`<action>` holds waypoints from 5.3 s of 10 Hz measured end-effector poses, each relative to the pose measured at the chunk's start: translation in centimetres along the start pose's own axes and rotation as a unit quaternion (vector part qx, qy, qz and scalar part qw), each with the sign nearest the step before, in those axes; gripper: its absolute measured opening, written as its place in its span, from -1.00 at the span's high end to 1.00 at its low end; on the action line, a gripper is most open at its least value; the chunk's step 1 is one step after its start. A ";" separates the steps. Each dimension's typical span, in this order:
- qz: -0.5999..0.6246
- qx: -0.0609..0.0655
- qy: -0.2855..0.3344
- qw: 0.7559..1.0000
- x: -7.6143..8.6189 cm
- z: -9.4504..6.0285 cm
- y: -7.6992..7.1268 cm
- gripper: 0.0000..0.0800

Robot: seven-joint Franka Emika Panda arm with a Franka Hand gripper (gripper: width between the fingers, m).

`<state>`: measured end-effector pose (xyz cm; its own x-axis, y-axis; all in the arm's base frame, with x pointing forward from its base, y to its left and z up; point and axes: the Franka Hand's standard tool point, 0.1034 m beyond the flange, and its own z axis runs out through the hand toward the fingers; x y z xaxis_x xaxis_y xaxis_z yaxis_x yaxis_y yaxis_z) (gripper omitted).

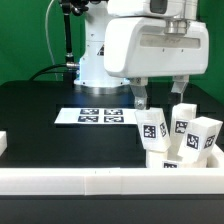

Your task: Assemble stool

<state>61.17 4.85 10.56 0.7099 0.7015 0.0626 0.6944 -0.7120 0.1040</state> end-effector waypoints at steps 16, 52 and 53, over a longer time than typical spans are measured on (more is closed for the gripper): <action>0.062 0.006 -0.015 0.998 -0.7 1.7 -1.2 0.15; 0.982 0.071 -0.039 0.168 -0.4 0.9 -1.1 -0.40; 0.978 0.078 -0.038 0.189 0.0 0.0 -1.1 -0.58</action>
Offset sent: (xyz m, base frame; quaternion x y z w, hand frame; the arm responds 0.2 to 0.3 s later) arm -0.0102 0.0081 -0.0078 -0.0004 -0.0014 0.0127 0.9999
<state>60.44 5.65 10.46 -0.3773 -0.9073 -0.1859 -0.9152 0.3960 -0.0751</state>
